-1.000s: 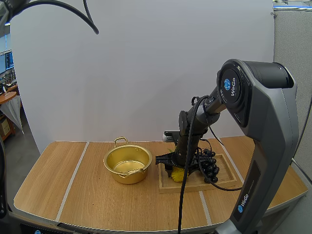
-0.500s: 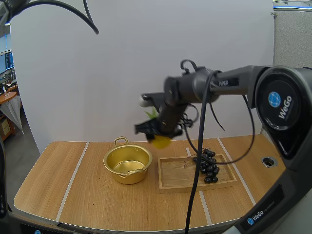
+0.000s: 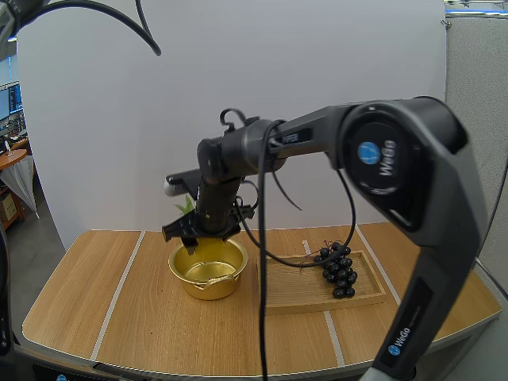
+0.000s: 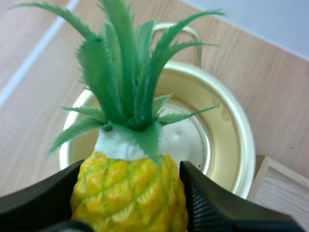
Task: Open the pot, put the pineapple inside, and close it
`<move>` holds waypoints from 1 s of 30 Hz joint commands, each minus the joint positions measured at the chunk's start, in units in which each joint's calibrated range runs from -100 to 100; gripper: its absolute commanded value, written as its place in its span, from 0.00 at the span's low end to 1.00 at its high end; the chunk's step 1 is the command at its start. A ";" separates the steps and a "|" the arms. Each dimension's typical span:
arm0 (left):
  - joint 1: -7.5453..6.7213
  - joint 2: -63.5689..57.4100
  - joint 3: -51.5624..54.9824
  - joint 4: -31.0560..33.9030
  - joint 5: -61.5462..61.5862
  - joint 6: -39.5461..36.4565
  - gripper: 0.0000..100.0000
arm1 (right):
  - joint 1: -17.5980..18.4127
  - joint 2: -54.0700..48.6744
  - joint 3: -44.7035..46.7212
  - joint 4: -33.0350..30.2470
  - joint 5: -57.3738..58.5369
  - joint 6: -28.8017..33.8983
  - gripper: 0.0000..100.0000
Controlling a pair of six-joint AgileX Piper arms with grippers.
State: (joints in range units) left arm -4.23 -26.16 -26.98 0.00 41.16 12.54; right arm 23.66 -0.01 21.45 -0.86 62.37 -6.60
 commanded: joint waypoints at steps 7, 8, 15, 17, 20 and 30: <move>-0.18 -0.47 -0.50 0.00 -2.44 -0.61 0.00 | -0.39 5.39 -0.63 -0.35 -1.67 -0.07 0.00; -0.18 -0.47 -0.50 0.00 -2.44 -0.61 0.00 | -0.57 5.90 -0.63 -0.35 -1.68 -0.07 0.00; -0.18 -0.47 -0.50 0.00 -2.44 -0.61 0.00 | -1.50 8.51 -0.63 -0.35 -1.86 -0.07 0.00; -0.18 -0.47 -0.50 0.00 -2.44 -0.61 0.00 | -1.50 8.93 -0.63 -0.35 -2.26 -0.07 0.00; -0.18 -0.47 -0.50 0.00 -2.44 -0.61 0.00 | -1.50 9.96 -0.63 0.08 -3.06 -0.19 0.00; -0.18 -0.47 -0.50 0.00 -2.44 -0.61 0.00 | -1.50 9.83 -0.95 0.86 -0.98 -0.19 1.00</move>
State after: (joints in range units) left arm -4.23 -26.16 -26.98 0.00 41.16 12.54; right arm 22.39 11.21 20.92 0.00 60.18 -6.60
